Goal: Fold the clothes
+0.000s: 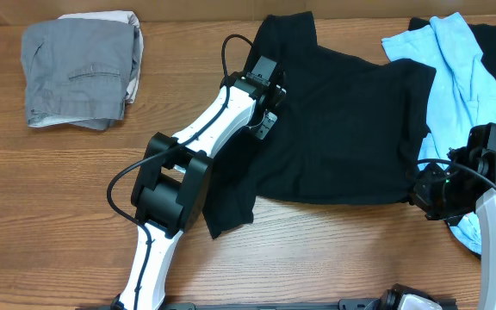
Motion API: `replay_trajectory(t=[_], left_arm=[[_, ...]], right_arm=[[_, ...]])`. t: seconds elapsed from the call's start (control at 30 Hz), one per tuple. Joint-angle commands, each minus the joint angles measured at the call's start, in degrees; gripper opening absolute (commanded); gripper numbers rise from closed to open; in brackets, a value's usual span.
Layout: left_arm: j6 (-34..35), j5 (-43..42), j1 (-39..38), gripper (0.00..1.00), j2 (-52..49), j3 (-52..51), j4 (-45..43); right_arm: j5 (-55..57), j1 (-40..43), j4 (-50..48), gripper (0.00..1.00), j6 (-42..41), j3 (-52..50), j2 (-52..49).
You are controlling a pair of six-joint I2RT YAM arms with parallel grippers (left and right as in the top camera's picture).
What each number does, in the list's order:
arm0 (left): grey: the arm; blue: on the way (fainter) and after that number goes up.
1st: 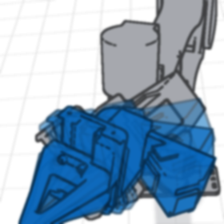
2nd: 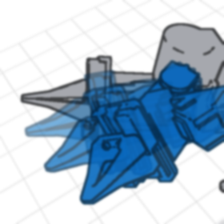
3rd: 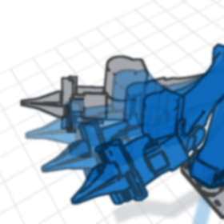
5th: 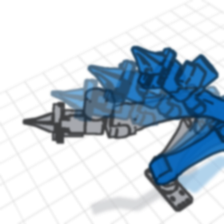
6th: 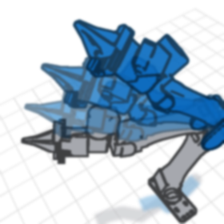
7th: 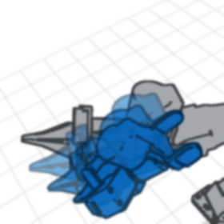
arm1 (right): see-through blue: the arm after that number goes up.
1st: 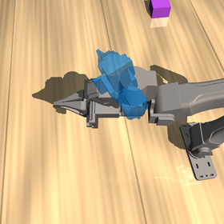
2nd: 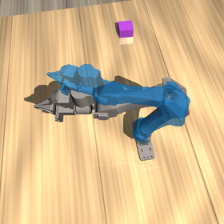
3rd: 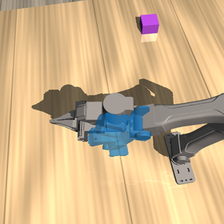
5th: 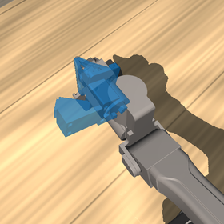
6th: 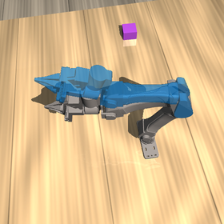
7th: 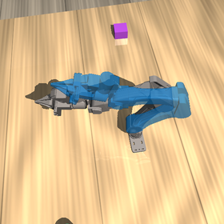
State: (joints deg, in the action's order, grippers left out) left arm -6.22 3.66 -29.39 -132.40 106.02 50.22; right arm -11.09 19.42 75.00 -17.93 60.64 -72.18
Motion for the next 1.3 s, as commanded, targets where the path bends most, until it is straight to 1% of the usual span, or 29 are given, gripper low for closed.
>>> replay_trajectory(t=[0.0,0.07,0.23,0.27,0.33,0.43,0.53,0.67,0.7,0.77,0.83,1.0,1.03,1.17,1.27], left_arm=[[-1.4,-0.7,0.1,0.56,-1.0,1.7,0.8],[-1.6,-0.7,0.1,0.53,-1.0,2.4,1.5],[-3.2,-1.5,0.1,0.36,-1.0,3.1,3.0],[-4.5,-2.5,0.1,0.33,-1.0,3.1,3.5],[-5.6,-3.5,0.1,0.29,-1.0,3.1,4.1],[-6.3,-3.5,0.1,0.29,-1.0,3.1,4.7],[-7.2,-3.5,0.1,0.33,-1.0,3.1,5.6],[-8.5,-3.5,0.1,0.42,-1.0,3.1,6.1],[-8.9,-3.6,0.1,0.46,-1.0,3.1,6.1],[-9.1,-3.5,0.1,0.51,-1.0,3.1,6.1],[-9.1,-3.6,0.1,0.53,-1.0,3.1,6.1],[-10.1,-3.7,0.1,0.54,-1.4,2.0,4.0],[-10.1,-3.7,0.1,0.53,-1.5,2.0,3.8],[-10.1,-3.7,0.1,0.45,-1.8,2.0,3.3],[-10.1,-3.5,0.2,0.43,-2.1,2.0,3.3]], right_arm=[[1.0,0.2,-0.1,0.04,0.4,0.5,0.0],[1.0,0.2,-0.1,0.04,0.4,0.5,0.0],[1.0,0.2,-0.1,0.04,0.4,0.5,0.0],[1.0,0.2,-0.1,0.04,0.4,0.5,0.0],[1.0,0.2,-0.1,0.04,0.4,0.5,0.0],[1.0,0.2,-0.1,0.04,0.4,0.5,0.0],[1.0,0.2,-0.1,0.04,0.4,0.5,0.0],[1.0,0.2,-0.1,0.04,0.4,0.5,0.0],[1.0,0.2,-0.1,0.04,0.4,0.5,0.0],[1.0,0.2,-0.1,0.04,0.4,0.5,0.0],[1.0,0.2,-0.1,0.04,0.4,0.5,0.0],[1.0,0.2,-0.1,0.04,0.4,0.5,0.0],[1.0,0.2,-0.1,0.04,0.4,0.5,0.0],[1.0,0.2,-0.1,0.04,0.4,0.5,0.0],[1.0,0.2,-0.1,0.04,0.4,0.5,0.0]])
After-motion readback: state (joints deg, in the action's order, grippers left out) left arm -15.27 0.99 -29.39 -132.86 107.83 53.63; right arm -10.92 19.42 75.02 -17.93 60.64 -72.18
